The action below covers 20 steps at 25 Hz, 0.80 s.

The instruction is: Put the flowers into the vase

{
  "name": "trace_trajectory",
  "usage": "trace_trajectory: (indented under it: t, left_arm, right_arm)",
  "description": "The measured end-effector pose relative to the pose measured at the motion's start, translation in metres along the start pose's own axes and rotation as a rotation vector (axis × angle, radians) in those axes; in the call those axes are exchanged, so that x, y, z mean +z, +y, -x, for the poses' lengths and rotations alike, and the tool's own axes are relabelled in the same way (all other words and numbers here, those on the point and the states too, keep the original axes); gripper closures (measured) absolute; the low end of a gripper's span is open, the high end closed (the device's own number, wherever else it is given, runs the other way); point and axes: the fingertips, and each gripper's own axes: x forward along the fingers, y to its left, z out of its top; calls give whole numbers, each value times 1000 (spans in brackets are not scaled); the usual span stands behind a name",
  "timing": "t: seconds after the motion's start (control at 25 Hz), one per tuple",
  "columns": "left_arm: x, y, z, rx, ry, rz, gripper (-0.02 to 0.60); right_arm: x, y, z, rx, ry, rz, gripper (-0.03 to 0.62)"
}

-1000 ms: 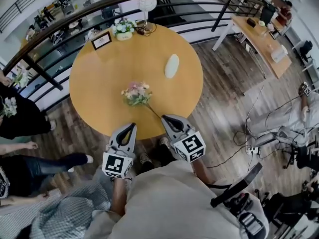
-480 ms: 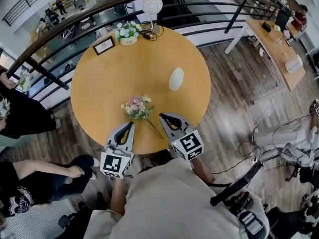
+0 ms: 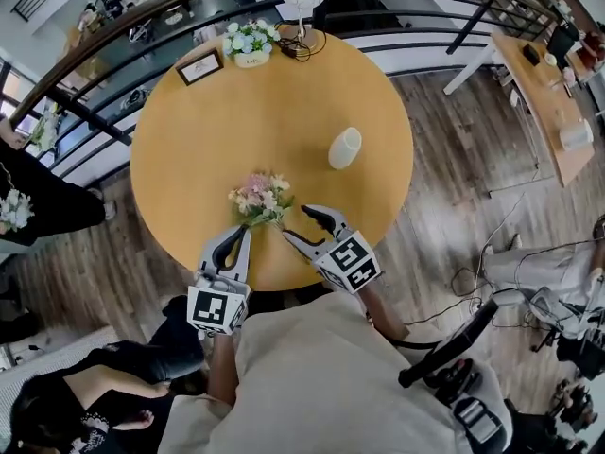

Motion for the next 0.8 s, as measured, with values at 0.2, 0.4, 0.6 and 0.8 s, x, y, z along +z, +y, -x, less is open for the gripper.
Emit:
trace_trajectory:
  t: [0.2, 0.4, 0.6, 0.8]
  left_arm:
    - [-7, 19, 1, -21, 13, 25, 575]
    - [-15, 37, 13, -9, 20, 39, 575]
    - [-25, 62, 32, 58, 20, 59, 575]
    - [-32, 82, 48, 122, 14, 79, 575]
  right_arm:
    - [-51, 2, -45, 0, 221, -11, 225]
    - [-112, -10, -84, -32, 431, -64, 191]
    - [-131, -34, -116, -74, 518, -173, 191]
    - [-133, -42, -139, -67, 611, -195, 191]
